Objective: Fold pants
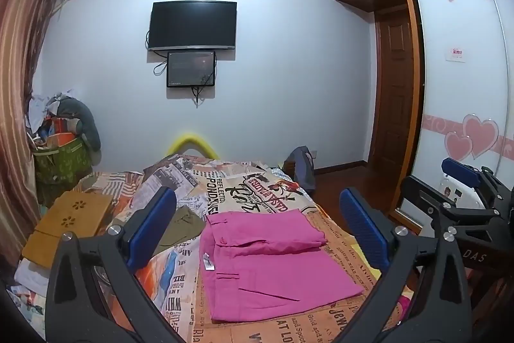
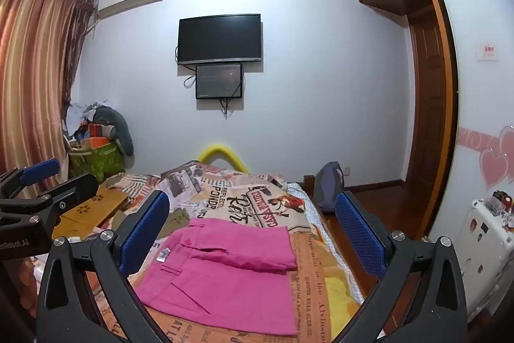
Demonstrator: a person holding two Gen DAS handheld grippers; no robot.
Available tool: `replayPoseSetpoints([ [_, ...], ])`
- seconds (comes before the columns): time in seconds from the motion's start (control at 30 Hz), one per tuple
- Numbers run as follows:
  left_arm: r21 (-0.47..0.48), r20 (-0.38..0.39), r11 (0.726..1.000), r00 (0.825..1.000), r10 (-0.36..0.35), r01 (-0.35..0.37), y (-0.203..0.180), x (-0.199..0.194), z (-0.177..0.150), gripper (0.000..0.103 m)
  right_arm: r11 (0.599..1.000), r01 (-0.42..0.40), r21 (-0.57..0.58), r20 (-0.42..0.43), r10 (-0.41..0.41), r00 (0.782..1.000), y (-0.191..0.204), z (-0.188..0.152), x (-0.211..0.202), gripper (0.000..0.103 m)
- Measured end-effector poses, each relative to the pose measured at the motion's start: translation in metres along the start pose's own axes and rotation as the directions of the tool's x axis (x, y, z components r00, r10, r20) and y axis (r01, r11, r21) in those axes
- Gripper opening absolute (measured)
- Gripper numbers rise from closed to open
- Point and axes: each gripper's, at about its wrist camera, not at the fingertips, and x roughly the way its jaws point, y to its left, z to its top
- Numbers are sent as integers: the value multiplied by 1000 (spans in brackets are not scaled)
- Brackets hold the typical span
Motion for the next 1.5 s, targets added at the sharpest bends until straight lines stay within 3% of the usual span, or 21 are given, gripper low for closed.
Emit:
replayPoseSetpoints([
  [1.5, 50, -1, 999, 1000, 21, -21, -7, 3, 2, 103, 1000, 6, 6, -11, -6, 1000, -4, -7, 6, 103],
])
